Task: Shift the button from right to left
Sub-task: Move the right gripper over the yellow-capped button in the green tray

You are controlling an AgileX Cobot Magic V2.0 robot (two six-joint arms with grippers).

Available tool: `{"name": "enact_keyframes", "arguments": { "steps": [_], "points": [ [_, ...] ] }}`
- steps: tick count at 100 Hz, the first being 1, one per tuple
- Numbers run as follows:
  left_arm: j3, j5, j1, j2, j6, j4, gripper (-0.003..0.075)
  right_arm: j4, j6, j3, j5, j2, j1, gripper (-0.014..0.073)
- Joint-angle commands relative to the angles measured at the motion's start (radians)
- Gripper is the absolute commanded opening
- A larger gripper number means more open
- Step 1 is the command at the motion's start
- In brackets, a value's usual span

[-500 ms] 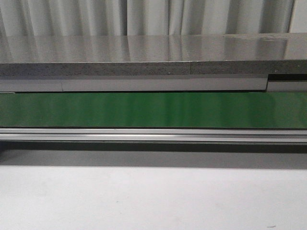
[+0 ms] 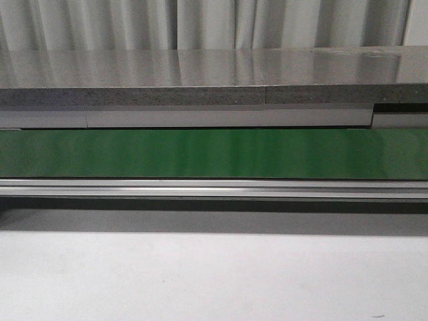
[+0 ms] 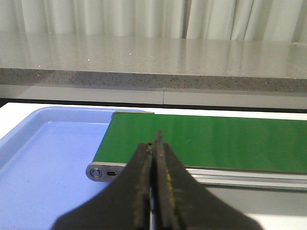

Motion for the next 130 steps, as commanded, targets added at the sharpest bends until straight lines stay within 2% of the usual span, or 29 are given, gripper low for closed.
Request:
{"name": "enact_keyframes", "arguments": {
  "steps": [1,38,65,87,101,121,130],
  "points": [
    [0.046,-0.078,0.000,-0.030,-0.008,-0.001,-0.0020,0.002,-0.002,-0.015,-0.083,-0.018,-0.002,-0.0068],
    [0.046,-0.078,0.000,-0.030,-0.008,-0.001,-0.0020,-0.003,-0.002,-0.028,-0.069,-0.016,-0.002,-0.0068],
    [0.046,-0.078,0.000,-0.030,-0.008,-0.001,-0.0020,-0.003,-0.002,-0.261,0.126,0.030,-0.002,-0.0068],
    [0.046,-0.078,0.000,-0.030,-0.008,-0.001,-0.0020,-0.004,-0.002,-0.473,0.309,0.209,-0.002,-0.0068],
    [0.046,-0.078,0.000,-0.030,-0.008,-0.001,-0.0020,-0.004,-0.002,-0.586,0.380,0.353,-0.002,-0.0068],
    [0.046,-0.078,0.000,-0.030,-0.008,-0.001,-0.0020,-0.001,-0.002,-0.697,0.395,0.570,-0.002,-0.0068],
    [0.046,-0.078,0.000,-0.030,-0.008,-0.001,-0.0020,0.013,-0.002,-0.782,0.490,0.680,-0.002,-0.0068]
  ]
}}
